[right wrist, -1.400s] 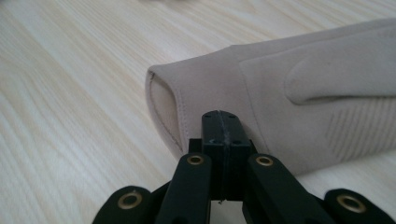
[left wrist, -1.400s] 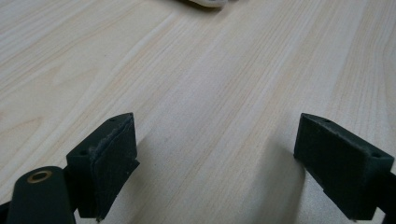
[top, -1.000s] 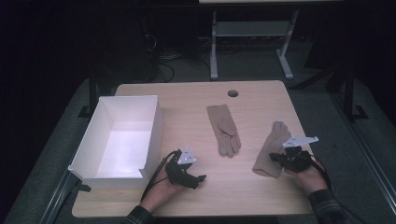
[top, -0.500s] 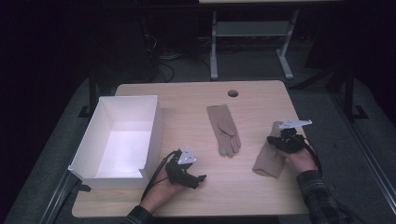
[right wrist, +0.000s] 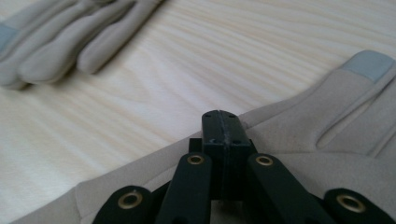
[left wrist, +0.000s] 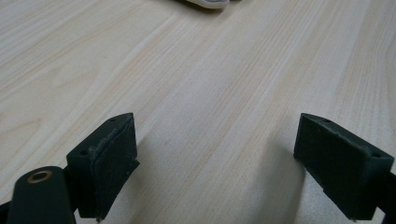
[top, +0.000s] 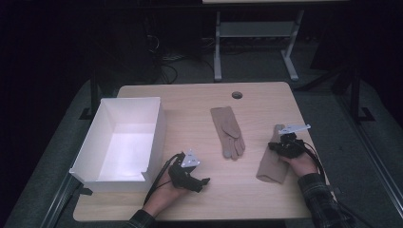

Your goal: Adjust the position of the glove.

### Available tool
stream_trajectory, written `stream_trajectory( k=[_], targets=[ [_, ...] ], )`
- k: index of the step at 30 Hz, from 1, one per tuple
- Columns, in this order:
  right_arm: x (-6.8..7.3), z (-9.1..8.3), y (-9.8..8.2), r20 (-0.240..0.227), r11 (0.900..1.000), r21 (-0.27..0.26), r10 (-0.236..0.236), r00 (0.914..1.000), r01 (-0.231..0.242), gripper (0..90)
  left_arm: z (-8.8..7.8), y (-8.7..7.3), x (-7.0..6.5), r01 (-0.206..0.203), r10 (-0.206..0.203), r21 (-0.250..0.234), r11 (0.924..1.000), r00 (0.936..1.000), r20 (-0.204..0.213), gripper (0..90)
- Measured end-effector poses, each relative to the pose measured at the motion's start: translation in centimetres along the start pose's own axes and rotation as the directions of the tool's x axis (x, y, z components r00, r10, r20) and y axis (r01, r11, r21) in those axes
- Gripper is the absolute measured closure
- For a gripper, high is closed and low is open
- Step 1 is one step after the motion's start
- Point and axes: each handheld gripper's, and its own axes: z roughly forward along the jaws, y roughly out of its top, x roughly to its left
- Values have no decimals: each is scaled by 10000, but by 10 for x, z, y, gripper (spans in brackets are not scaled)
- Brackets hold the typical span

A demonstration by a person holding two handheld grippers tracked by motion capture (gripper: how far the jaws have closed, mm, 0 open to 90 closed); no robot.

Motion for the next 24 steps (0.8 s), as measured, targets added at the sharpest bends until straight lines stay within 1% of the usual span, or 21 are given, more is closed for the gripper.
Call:
stream_trajectory(
  k=[1,2,3,4,5,6,7,9,12,14,17,19,20,23,24],
  targets=[
    [3,0,0,-116,10000,-5,23,9999,-23,900,0,0,0,2,-2,1,10000,10000,1,124],
    [6,0,0,-243,9999,5,-109,9996,109,900,0,0,0,-16,16,20,10000,10000,2,124],
    [9,1,0,-337,9999,32,-132,9993,133,900,0,0,0,-24,24,22,10000,10000,4,124],
    [11,1,0,-405,9996,-34,-280,9988,279,900,0,1,0,-24,24,63,10000,10000,12,124],
    [15,1,0,-485,9996,36,-270,9985,272,900,1,1,0,-15,15,42,10000,10000,12,124],
    [17,2,0,-545,9992,-5,-396,9977,396,900,1,1,0,-8,8,28,10000,10000,10,124],
    [21,2,0,-640,9991,35,-426,9970,429,900,1,1,0,-6,6,31,10000,10000,10,124],
    [30,2,1,-897,9980,106,-608,9941,620,900,0,1,0,-11,11,35,10000,10000,9,124],
    [42,3,1,-1272,9947,176,-985,9870,1016,900,0,0,-1,-34,34,5,10000,10000,14,124],
    [48,4,1,-1411,9925,185,-1174,9830,1212,900,1,0,-1,-23,23,-12,10000,10000,15,124],
    [55,3,-1,-1787,9900,151,-1354,9745,1404,900,1,0,-1,-17,17,-12,10000,10000,19,124],
    [58,2,-3,-2061,9877,115,-1500,9670,1557,900,1,0,-1,-28,28,-21,10000,10000,16,124],
    [60,1,-3,-2140,9871,131,-1531,9648,1595,900,1,0,-1,-30,30,-26,10000,10000,16,124],
    [65,0,-5,-2391,9820,165,-1789,9544,1882,900,1,0,-1,-39,39,-27,10000,10000,10,124],
    [67,-1,-5,-2402,9818,159,-1799,9539,1892,900,1,0,-1,-39,39,-28,10000,10000,9,124]
  ],
)
